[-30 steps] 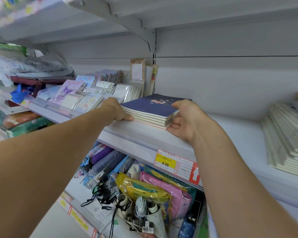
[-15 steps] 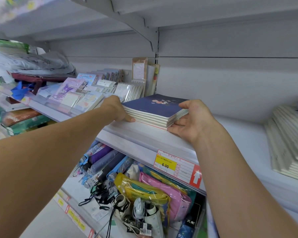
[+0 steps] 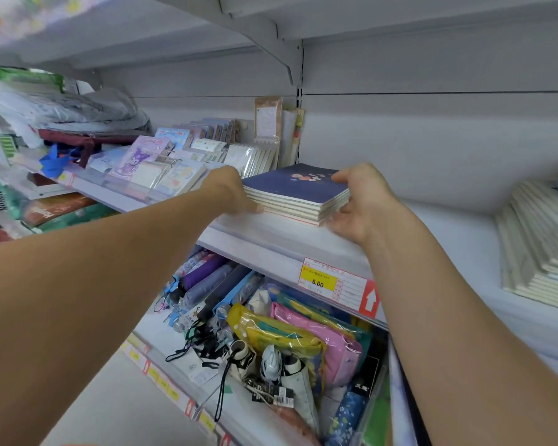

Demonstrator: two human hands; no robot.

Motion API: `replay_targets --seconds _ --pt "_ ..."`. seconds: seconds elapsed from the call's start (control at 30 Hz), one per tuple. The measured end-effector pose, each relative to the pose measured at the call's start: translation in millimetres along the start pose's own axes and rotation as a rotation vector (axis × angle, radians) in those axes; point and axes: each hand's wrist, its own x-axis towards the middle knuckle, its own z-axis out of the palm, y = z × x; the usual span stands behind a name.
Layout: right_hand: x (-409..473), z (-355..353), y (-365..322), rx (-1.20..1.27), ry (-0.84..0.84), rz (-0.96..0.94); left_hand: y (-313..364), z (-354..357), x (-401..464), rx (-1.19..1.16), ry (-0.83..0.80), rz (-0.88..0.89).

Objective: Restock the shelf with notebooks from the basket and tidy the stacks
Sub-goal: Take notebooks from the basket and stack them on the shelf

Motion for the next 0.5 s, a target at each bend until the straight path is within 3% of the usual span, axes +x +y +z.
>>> replay_targets --seconds 0.07,0.2,0.3,0.33,0.4,0.43,0.5 --pt "-14 11 -5 -0.207 0.103 -0.196 -6 -12 -22 -0.051 0.065 0.051" --pt "-69 32 14 -0.201 0.122 -0.617 -55 -23 -113 -0.362 0.14 0.135" --pt "-101 37 101 -0.412 0.05 -0.75 -120 2 -206 -0.44 0.003 0.08" --pt "-113 32 144 -0.54 -0.06 -0.698 -144 12 -237 -0.416 -0.106 0.04" --pt "-142 12 229 -0.838 -0.467 -0.411 -188 27 -284 -0.228 -0.389 -0.002" --pt "-155 -3 268 -1.072 -0.711 -0.258 -202 29 -303 -0.037 -0.573 0.003" --pt "-173 -37 338 -1.593 -1.125 -0.134 -221 28 -323 0.209 -0.881 -0.011"
